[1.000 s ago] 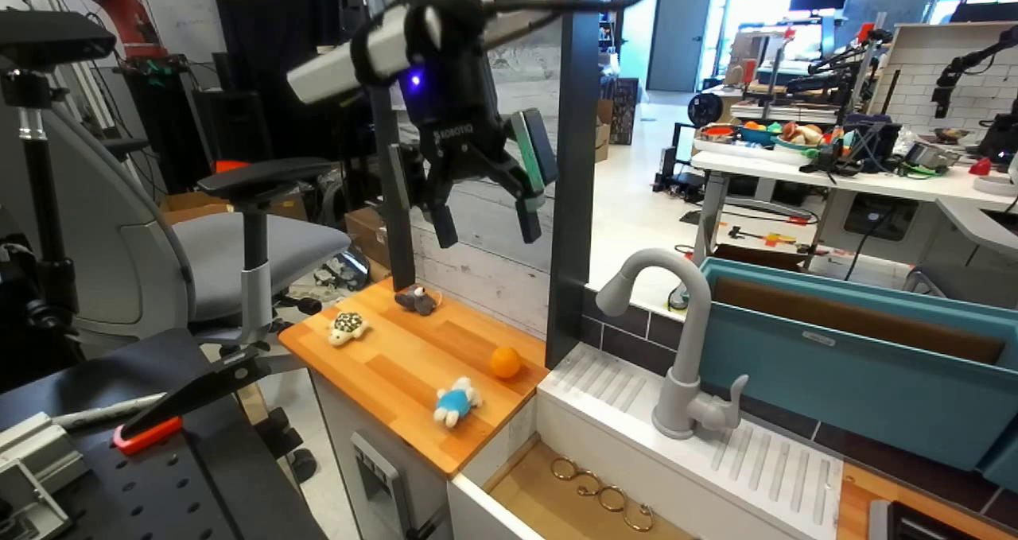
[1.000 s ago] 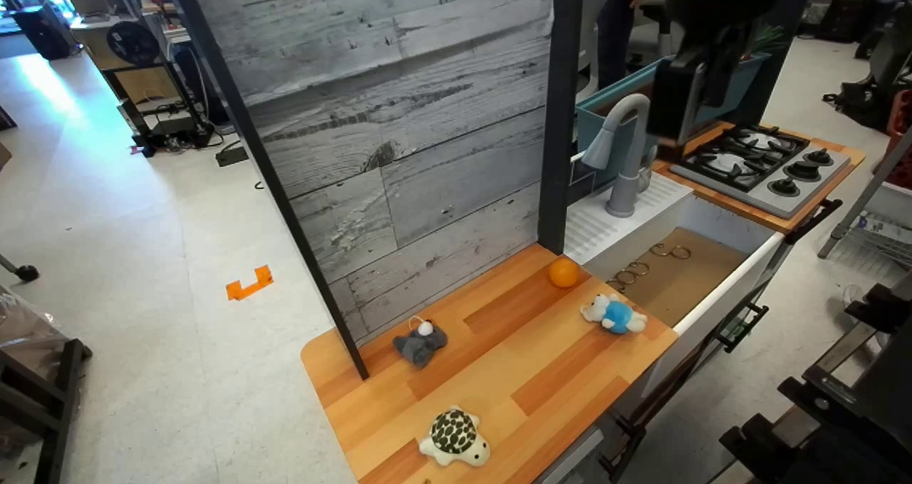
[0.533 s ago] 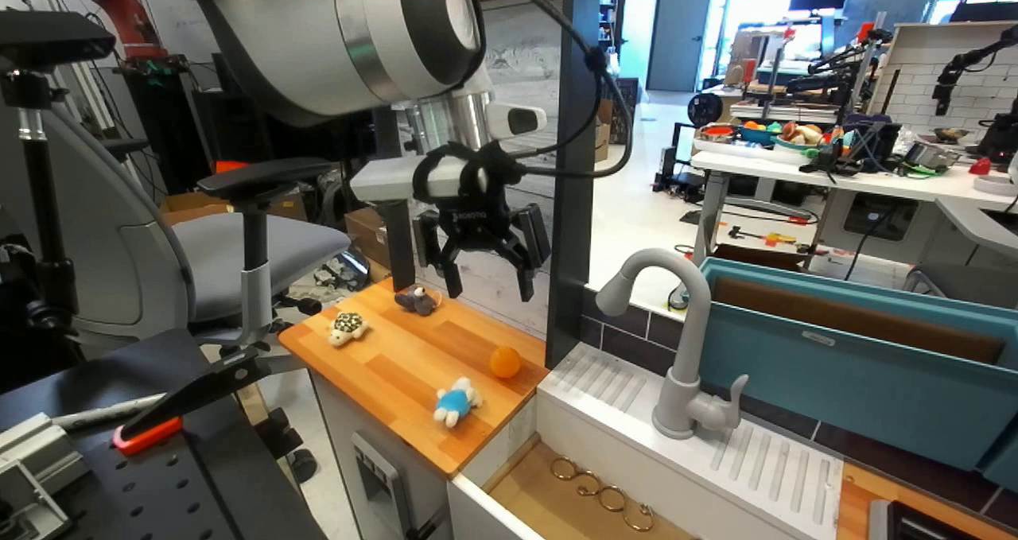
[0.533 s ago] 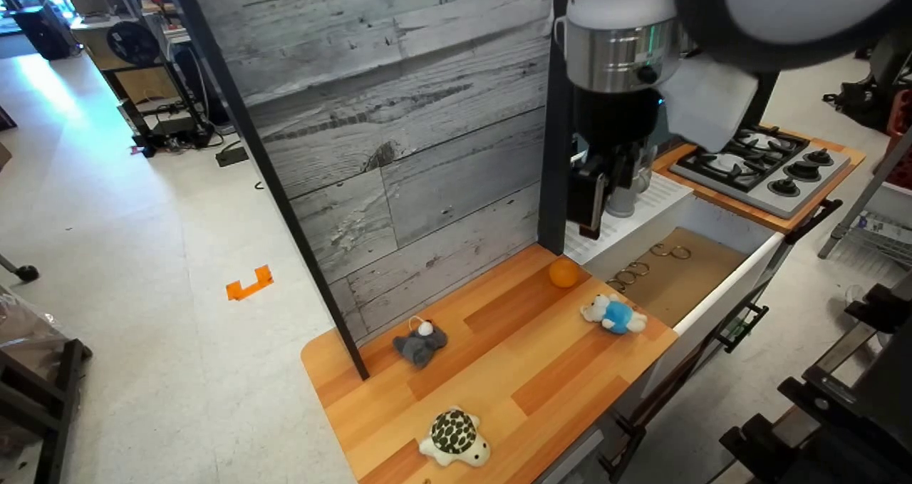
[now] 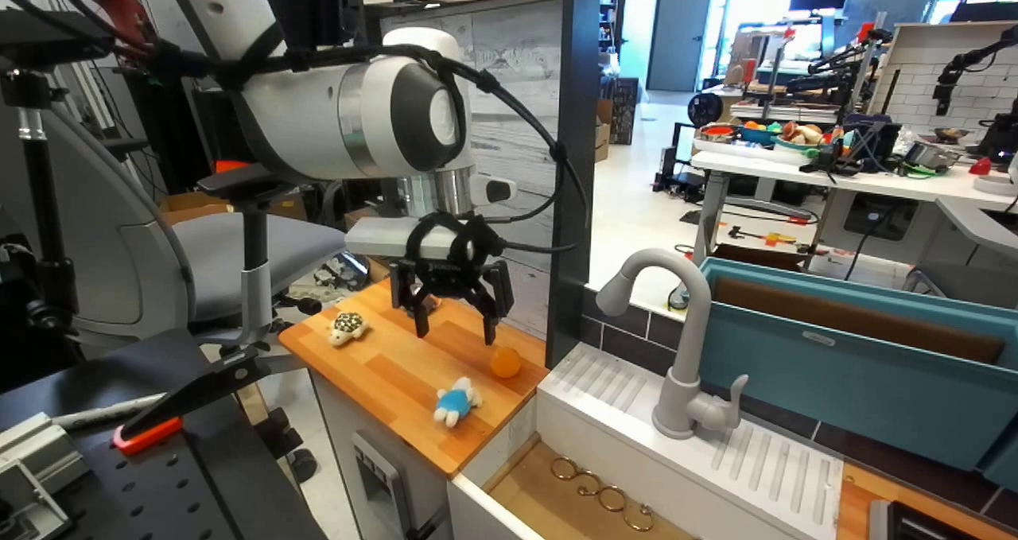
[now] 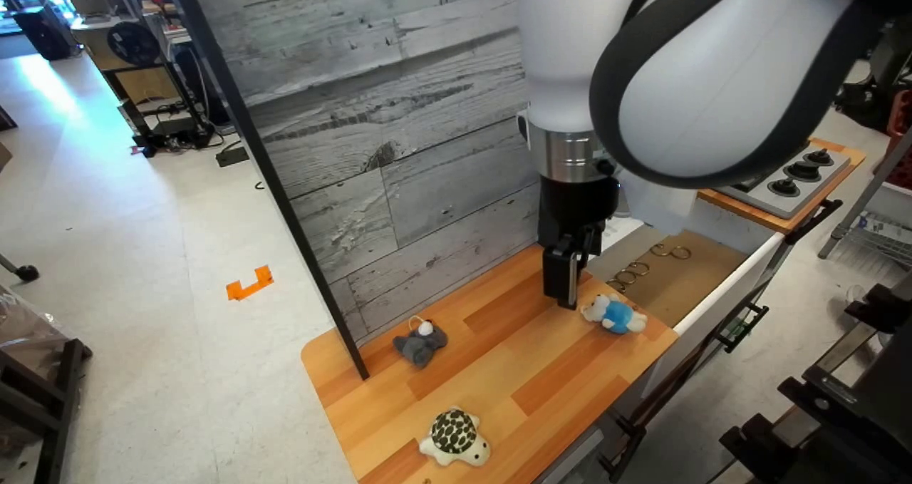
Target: Move the blue doll away from you
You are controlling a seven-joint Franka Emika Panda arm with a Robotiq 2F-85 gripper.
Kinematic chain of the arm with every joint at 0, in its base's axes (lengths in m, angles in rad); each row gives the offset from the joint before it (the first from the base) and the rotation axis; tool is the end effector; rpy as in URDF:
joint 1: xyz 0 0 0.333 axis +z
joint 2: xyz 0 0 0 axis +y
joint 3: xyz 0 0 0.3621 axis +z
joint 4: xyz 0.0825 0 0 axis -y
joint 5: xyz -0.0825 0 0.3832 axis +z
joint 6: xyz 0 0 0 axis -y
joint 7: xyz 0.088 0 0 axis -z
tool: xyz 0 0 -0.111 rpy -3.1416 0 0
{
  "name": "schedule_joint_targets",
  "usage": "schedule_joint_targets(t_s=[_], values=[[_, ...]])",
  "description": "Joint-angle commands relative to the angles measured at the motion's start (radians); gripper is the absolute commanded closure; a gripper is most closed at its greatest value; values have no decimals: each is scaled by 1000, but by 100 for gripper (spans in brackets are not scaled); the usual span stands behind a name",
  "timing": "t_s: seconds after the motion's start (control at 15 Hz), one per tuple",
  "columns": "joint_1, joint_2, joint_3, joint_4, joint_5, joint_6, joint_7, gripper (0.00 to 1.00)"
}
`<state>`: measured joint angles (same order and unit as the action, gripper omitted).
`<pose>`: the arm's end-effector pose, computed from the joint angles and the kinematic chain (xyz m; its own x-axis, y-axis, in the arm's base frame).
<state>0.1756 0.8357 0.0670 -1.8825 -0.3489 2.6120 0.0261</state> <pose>0.6120 0.1571 0.0803 0.8714 0.4784 -0.1090 0.4883 -0.8673 0.0968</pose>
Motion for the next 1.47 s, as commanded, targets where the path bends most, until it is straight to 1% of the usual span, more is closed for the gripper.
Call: schedule_joint_targets(t_s=[0.0, 0.13, 0.27, 0.47, 0.73, 0.8, 0.87, 0.93, 1.13, 1.27, 1.33, 1.4], values=[[2, 69, 3, 68, 61, -49, -57, 0], [6, 90, 0, 78, 72, -58, -60, 0], [1, 119, 6, 104, 89, -105, -69, 0], [9, 141, 1, 129, 102, -143, -58, 0], [23, 158, -14, 147, 93, -167, -40, 0], [23, 162, -15, 153, 93, -175, -40, 25], [26, 167, -18, 159, 91, -185, -37, 28], [28, 169, -20, 165, 91, -198, -33, 35], [34, 167, -28, 171, 87, -214, -21, 60], [41, 154, -32, 165, 84, -220, -13, 73], [42, 148, -32, 162, 83, -222, -13, 82], [45, 142, -32, 158, 81, -223, -11, 88]])
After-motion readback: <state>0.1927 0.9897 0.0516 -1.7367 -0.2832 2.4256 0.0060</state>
